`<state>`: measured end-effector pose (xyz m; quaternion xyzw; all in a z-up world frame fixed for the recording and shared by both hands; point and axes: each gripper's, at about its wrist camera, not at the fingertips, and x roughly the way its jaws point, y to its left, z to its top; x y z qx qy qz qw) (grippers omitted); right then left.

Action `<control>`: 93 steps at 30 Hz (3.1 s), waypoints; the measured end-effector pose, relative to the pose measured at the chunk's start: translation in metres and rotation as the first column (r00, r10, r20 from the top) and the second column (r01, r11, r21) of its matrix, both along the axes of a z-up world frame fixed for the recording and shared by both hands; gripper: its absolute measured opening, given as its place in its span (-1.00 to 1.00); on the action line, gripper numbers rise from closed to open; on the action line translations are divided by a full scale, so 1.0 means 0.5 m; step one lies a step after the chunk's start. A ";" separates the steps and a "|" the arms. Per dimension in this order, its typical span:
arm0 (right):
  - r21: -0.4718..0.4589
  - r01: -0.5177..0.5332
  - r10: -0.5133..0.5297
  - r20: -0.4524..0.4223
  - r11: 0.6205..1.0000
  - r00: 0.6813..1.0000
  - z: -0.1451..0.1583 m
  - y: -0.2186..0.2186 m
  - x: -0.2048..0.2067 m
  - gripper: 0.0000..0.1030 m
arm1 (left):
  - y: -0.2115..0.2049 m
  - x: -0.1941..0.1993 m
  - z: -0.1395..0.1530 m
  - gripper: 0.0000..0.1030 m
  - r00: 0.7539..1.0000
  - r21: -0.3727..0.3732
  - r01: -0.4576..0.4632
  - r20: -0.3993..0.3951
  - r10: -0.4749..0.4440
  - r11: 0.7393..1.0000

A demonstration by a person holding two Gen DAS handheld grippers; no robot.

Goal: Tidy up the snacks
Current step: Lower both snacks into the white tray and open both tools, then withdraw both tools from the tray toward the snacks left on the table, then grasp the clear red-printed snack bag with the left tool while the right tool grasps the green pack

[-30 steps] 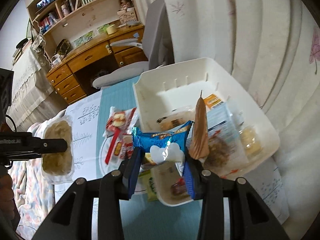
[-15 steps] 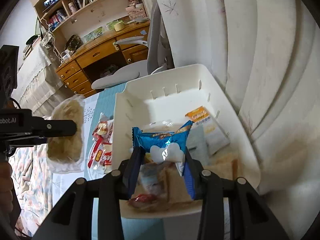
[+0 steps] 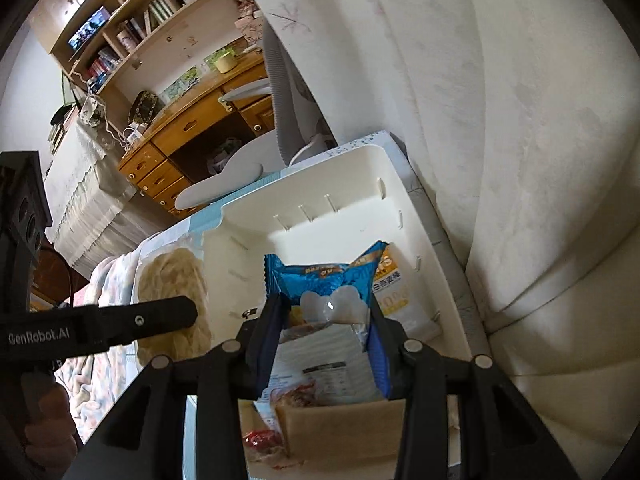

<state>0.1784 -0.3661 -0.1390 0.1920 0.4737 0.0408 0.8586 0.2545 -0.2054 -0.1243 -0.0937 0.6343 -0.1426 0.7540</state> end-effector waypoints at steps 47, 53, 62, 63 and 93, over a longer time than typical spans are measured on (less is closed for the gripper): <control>0.140 0.275 -0.255 -0.142 0.951 0.956 0.018 0.185 -0.182 0.35 | 0.334 -0.233 0.086 0.62 0.990 -0.029 0.124 0.068 -0.122 0.992; 0.155 0.377 -0.354 -0.157 0.913 0.922 0.008 0.292 -0.256 0.35 | 0.443 -0.256 0.089 0.62 0.974 -0.015 0.214 0.074 -0.213 0.977; 0.199 0.427 -0.383 -0.224 0.882 0.896 -0.035 0.438 -0.317 0.36 | 0.572 -0.255 0.082 0.62 0.955 0.044 0.281 0.088 -0.284 0.959; 0.201 0.427 -0.381 -0.230 0.881 0.895 -0.038 0.450 -0.318 0.37 | 0.580 -0.252 0.081 0.62 0.953 0.051 0.285 0.090 -0.288 0.957; 0.141 0.629 -0.588 -0.245 0.765 0.771 -0.165 0.499 -0.270 0.52 | 0.436 -0.003 -0.080 0.63 0.835 0.246 0.528 0.023 -0.549 0.813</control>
